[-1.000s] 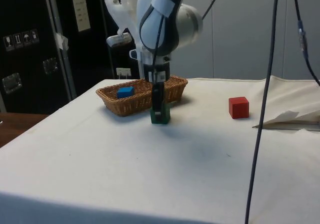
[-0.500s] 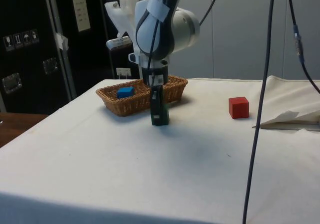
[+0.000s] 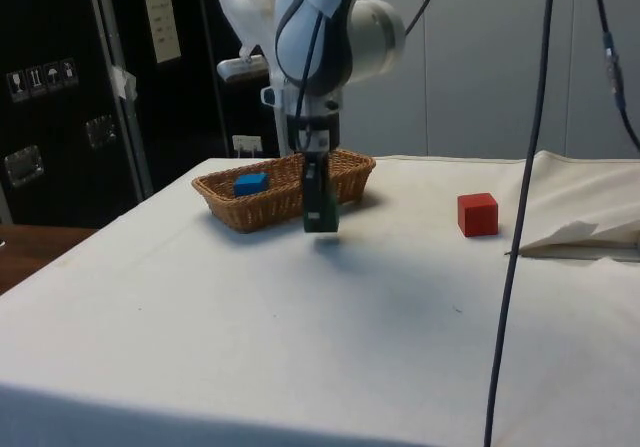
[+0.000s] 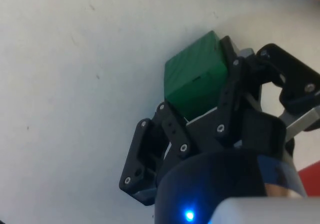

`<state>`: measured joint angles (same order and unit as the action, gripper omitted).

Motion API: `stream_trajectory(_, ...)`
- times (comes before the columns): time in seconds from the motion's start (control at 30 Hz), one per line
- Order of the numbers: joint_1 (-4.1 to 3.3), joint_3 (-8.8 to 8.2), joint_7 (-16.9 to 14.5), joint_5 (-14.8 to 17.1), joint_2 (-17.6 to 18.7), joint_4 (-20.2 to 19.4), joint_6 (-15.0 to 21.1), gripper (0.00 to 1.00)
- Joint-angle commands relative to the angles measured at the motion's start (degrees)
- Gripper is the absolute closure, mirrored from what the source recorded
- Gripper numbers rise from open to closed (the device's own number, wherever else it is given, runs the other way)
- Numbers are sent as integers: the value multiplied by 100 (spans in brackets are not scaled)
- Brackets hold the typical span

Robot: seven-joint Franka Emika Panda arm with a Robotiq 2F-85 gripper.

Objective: Pick up exactly two blocks and place them into the basket.

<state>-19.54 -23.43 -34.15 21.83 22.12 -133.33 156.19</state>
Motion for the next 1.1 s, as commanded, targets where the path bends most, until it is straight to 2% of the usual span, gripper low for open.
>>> stream_trajectory(0.0, -52, -92, 52, -109, -80, -63, -40, 99)
stream_trajectory(0.2, -52, -201, 97, -332, -527, -275, -178, 99)
stream_trajectory(0.23, 0, -115, 17, -201, -470, -235, -138, 99)
stream_trajectory(0.27, -52, -218, 103, -355, -590, -292, -206, 99)
stream_trajectory(0.47, -34, -292, 160, -556, -957, -338, -424, 99)
stream_trajectory(0.5, 0, -229, 57, -424, -951, -344, -384, 99)
stream_trajectory(0.53, -29, -304, 166, -590, -1003, -327, -464, 99)
stream_trajectory(0.6, -23, -338, 172, -676, -1134, -309, -556, 99)
stream_trajectory(0.77, 6, -395, 138, -745, -1220, -132, -762, 99)
stream_trajectory(0.8, 0, -361, 80, -647, -1261, -206, -676, 99)
stream_trajectory(0.83, 6, -413, 132, -745, -1215, -80, -808, 99)
stream_trajectory(1.07, 11, -544, 92, -728, -1157, 338, -1192, 99)
